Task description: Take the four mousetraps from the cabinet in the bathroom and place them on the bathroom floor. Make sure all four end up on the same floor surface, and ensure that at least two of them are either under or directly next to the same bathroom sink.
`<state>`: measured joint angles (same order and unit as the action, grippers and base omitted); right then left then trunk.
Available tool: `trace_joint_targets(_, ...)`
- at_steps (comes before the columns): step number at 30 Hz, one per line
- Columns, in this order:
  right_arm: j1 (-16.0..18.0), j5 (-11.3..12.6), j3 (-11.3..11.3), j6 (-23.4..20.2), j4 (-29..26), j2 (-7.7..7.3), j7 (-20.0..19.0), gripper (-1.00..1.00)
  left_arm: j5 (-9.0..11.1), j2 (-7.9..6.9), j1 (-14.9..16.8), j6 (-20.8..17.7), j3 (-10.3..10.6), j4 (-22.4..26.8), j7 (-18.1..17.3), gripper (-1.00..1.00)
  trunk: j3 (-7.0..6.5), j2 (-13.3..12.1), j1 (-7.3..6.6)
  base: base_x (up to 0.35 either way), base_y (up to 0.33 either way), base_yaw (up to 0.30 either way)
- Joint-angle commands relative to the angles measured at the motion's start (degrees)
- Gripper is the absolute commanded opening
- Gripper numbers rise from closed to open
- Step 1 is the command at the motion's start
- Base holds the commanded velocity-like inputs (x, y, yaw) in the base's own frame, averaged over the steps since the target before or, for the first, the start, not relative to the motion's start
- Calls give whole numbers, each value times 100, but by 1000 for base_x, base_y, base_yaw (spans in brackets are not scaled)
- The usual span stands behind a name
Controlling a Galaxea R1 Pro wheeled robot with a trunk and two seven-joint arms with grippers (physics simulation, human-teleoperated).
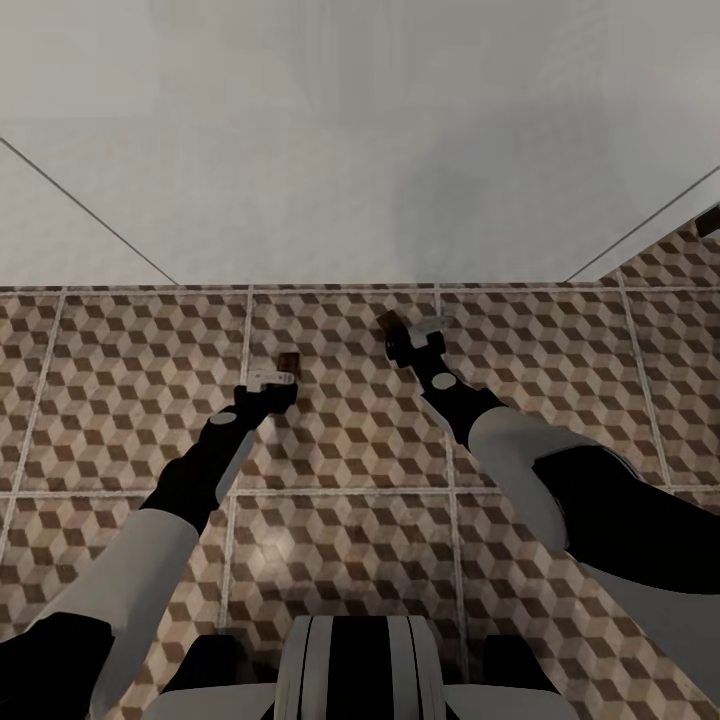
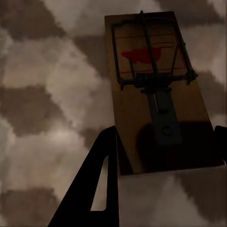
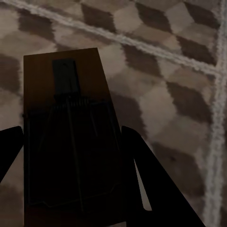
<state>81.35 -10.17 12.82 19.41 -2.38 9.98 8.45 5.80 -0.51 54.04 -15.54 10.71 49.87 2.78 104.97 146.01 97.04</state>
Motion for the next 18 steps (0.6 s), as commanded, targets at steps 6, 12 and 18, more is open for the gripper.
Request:
trace_joint_targets(6,4,-47,18,54,17,2,43,-100,51,-2,27,-294,19,274,29,-100,3,1,-1,0,0,0)
trace_joint_targets(12,4,-49,19,122,24,2,43,-100,45,-5,35,-722,19,707,30,-100,3,1,-1,0,0,0)
trace_joint_targets(18,4,-55,19,140,26,2,43,-100,44,-30,36,-777,-30,789,30,-100,3,1,-1,0,0,0)
